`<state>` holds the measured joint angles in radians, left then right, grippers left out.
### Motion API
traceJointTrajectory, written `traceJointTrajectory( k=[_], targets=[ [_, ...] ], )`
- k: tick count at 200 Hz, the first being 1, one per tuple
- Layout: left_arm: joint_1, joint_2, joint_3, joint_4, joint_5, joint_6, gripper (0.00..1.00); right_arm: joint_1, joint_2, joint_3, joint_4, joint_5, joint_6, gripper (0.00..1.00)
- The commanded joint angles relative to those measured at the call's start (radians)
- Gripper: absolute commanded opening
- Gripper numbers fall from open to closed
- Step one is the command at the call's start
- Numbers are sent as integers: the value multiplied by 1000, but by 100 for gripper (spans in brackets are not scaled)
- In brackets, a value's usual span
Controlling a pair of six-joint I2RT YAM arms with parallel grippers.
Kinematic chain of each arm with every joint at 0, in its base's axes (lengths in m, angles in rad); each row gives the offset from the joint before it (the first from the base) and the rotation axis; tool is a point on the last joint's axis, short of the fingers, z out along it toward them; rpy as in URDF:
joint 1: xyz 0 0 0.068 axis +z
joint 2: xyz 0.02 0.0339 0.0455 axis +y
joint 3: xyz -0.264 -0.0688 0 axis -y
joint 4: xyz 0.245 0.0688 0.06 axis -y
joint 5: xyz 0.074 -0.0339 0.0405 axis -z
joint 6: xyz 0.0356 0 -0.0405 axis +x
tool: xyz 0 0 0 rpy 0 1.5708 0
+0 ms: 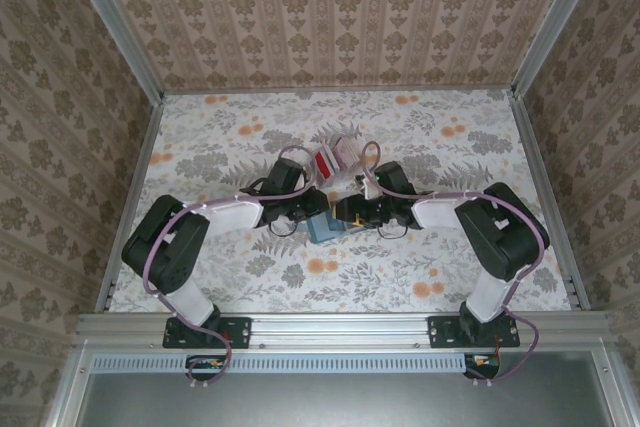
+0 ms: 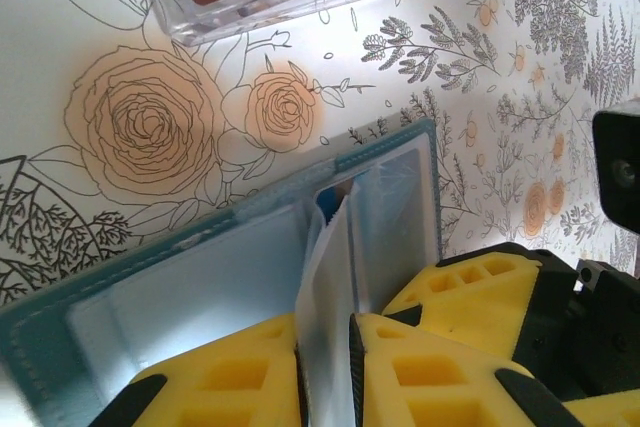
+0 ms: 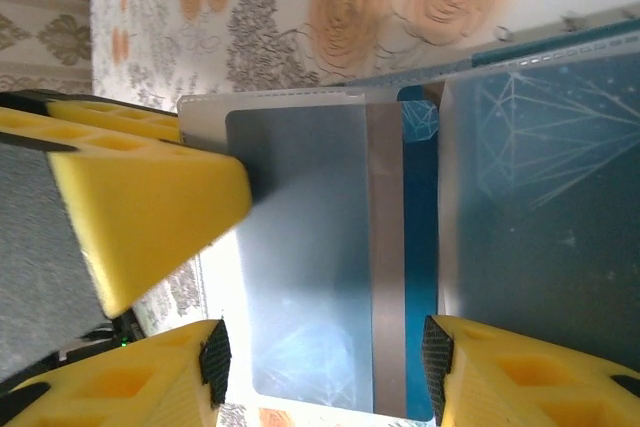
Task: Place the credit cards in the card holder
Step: Flip over the card slot on the card holder.
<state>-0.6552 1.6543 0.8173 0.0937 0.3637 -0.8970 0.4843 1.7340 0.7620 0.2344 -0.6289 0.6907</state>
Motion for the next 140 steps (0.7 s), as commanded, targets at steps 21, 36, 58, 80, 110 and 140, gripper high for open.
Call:
traceJointTrajectory(
  k=[21, 36, 58, 80, 110, 140],
  targets=[
    [-6, 9, 35, -32, 5, 15, 20, -53, -117, 16, -236, 179, -102, 53],
    [-7, 16, 46, -32, 9, 16, 20, -63, -129, 20, -302, 274, -127, 51],
    [-15, 33, 65, -35, 12, 17, 20, -60, -121, 17, -300, 279, -147, 43],
    [-28, 53, 87, -34, 20, 14, 20, -52, -81, 26, -305, 280, -149, 34],
    [-51, 75, 124, -38, 20, 10, 21, -47, -19, 34, -290, 272, -148, 33],
    [-76, 106, 162, -38, 26, 5, 22, -28, 14, 54, -308, 286, -165, 32]
  ],
)
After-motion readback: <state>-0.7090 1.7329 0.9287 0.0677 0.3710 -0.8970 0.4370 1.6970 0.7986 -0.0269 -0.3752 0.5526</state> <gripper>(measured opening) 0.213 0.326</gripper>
